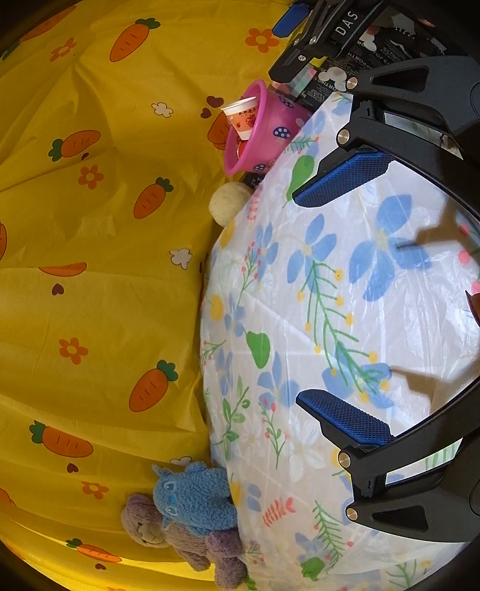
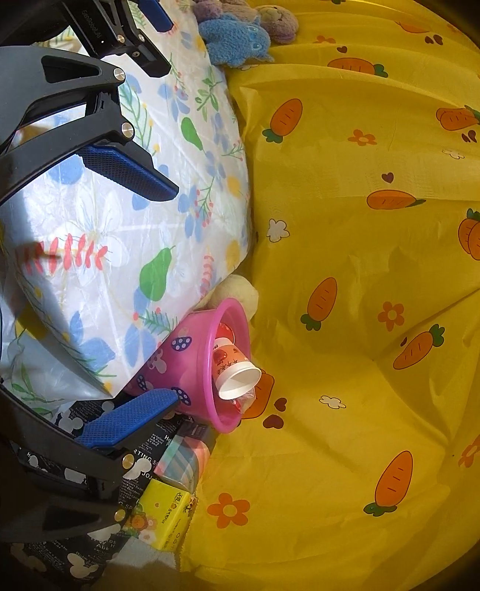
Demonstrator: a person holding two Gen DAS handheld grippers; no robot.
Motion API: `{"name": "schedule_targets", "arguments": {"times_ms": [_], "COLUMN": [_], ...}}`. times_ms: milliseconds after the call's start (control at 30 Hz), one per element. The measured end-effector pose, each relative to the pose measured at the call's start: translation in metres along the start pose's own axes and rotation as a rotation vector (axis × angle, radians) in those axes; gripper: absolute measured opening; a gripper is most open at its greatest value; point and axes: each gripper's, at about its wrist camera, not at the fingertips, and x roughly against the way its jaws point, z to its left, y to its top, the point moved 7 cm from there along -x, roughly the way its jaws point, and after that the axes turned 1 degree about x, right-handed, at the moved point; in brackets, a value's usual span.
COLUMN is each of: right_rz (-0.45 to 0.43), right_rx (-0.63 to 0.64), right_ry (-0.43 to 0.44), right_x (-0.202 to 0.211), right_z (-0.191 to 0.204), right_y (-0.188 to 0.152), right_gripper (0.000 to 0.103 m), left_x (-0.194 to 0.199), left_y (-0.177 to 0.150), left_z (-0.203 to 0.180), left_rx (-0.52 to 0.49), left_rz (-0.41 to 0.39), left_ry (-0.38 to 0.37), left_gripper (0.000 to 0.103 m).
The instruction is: Collect trash
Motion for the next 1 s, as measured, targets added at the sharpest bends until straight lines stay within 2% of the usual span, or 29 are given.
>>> {"name": "schedule_targets", "arguments": {"times_ms": [200,1000], "right_rz": [-0.018,-0.023], "right_rx": [0.003,0.011], "right_ry": [0.017,0.041], "right_x": [0.008,0.006], "right_z": [0.005,0.012], "right_y": [0.003,0.005], "right_gripper": [0.098,0.098], "left_x": [0.005,0.015], "left_y": [-0.002,0.004], "left_z": [0.005,-0.003], "left_rx": [0.011,-0.01], "left_rz": [0.008,-0.027], "left_ry": [0.022,0.028], "left_gripper": [0.097,0.097]}}
